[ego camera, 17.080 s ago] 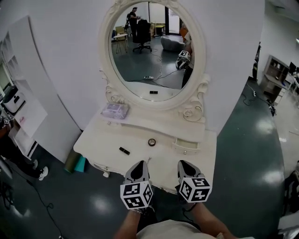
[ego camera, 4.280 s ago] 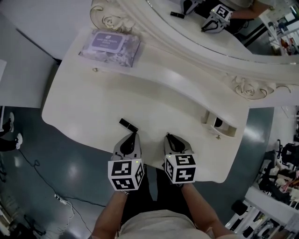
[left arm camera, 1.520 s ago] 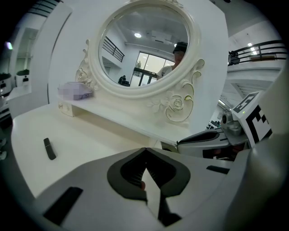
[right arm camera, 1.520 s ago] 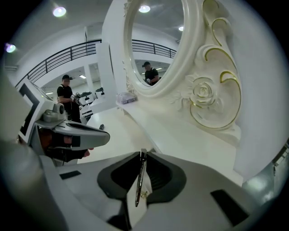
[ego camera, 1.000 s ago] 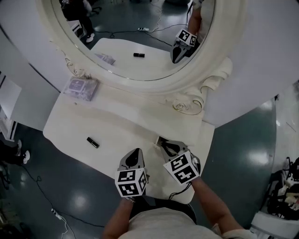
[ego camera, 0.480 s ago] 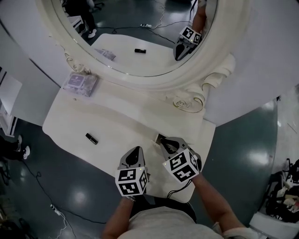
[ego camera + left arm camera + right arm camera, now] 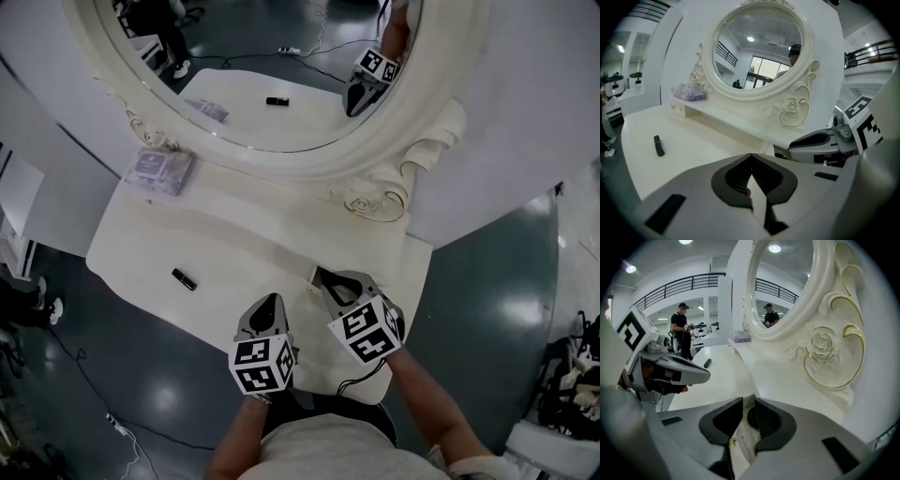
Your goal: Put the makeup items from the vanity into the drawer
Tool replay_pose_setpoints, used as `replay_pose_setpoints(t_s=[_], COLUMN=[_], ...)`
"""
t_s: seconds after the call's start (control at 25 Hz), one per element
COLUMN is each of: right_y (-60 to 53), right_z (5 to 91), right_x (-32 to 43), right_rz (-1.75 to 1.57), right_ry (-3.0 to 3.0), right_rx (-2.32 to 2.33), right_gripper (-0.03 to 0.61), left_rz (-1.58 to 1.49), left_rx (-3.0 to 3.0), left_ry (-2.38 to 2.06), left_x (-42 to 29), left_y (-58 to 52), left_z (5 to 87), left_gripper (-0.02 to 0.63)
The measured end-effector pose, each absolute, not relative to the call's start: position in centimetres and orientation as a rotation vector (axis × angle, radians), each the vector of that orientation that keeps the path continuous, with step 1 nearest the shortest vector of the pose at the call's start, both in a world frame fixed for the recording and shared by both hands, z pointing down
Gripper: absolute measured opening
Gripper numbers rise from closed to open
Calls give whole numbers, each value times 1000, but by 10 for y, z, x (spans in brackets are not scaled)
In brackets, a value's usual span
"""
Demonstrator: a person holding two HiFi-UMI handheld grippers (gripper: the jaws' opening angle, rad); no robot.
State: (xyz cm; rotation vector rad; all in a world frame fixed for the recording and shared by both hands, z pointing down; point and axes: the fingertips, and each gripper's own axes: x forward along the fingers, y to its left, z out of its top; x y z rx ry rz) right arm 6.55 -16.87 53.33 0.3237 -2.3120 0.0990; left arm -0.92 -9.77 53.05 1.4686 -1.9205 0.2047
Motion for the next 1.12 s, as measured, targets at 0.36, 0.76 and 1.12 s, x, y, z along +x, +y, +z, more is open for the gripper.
replay_pose_setpoints(t_s=[0.36,0.76,1.12], right_y=[-168,-165,-146], right_z=[531,520,511], right_x=[68,64,51], right_rz=[289,386,420], right_ry=[-2351,-2362,-2376], right_rx=[407,549,622], right_gripper=[87,70,40], left_rz=[207,210,203], left_rx=[1477,1511,1553], left_ry=[-1919,-1929,-1928], left_x=[-13,-28,-49], left_y=[-91,-84,-77], left_z=[527,513,501], left_gripper=[6,5,6])
